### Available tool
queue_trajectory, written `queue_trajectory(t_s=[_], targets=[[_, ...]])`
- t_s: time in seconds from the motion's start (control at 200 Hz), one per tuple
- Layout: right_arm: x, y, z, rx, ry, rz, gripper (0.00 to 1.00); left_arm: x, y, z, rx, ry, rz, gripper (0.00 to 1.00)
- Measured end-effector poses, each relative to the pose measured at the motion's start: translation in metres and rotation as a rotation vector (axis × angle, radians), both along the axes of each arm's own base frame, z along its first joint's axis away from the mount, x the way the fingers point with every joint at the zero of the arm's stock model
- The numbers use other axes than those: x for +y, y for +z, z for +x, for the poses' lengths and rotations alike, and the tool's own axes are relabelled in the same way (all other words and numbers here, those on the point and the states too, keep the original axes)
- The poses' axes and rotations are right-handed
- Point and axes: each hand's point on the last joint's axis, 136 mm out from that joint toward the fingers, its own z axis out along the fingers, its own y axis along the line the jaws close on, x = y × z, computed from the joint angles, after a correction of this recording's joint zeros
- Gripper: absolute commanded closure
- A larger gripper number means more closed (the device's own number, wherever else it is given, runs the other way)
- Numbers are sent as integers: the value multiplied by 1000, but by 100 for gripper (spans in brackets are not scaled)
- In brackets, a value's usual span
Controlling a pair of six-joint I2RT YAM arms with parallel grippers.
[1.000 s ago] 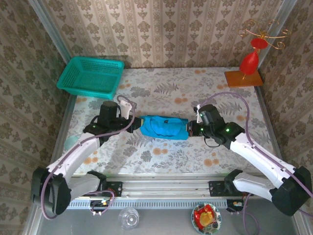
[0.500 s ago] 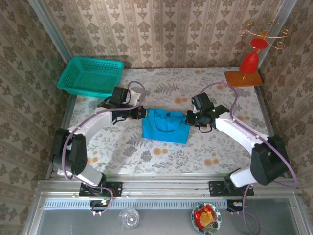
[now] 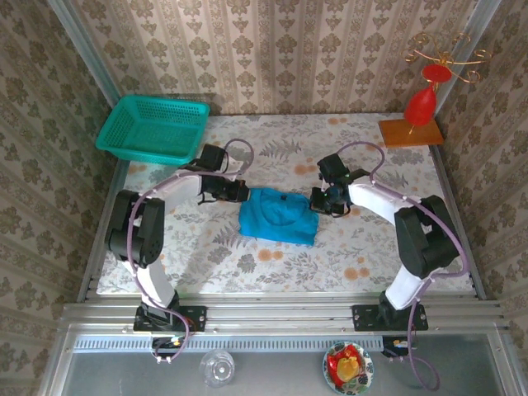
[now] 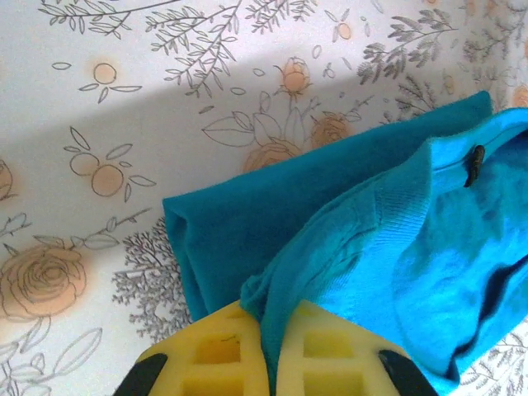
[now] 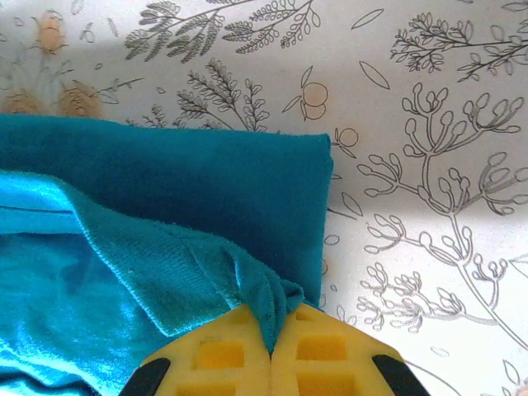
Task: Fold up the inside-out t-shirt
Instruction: Fold the T-shirt at the center of the table, then smooth out the T-shirt at the center of the table.
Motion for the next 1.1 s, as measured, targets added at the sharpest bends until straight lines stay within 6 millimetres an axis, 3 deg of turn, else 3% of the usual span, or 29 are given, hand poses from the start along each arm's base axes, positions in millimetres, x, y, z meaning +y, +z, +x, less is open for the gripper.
queue_trajectory(t_s=[0.32, 0.57, 0.665, 0.725, 0.895, 1.1], targets=[[-1, -20, 18, 30, -4, 0, 100, -1, -25, 25, 42, 20, 21, 100], [-2, -28, 21, 46, -11, 8, 100, -2, -46, 28, 97, 21, 42, 96], [-2, -27, 21, 46, -12, 12, 89, -1, -46, 28, 97, 23, 47, 91], [-2, -25, 22, 48, -9, 10, 85, 0, -44, 29, 89, 27, 51, 83], [-5, -1, 18, 33, -12, 8, 73, 16, -16, 31, 28, 88, 64, 68], [-1, 47, 6, -45, -6, 29, 70, 22, 52, 33, -116, 123, 11, 70]])
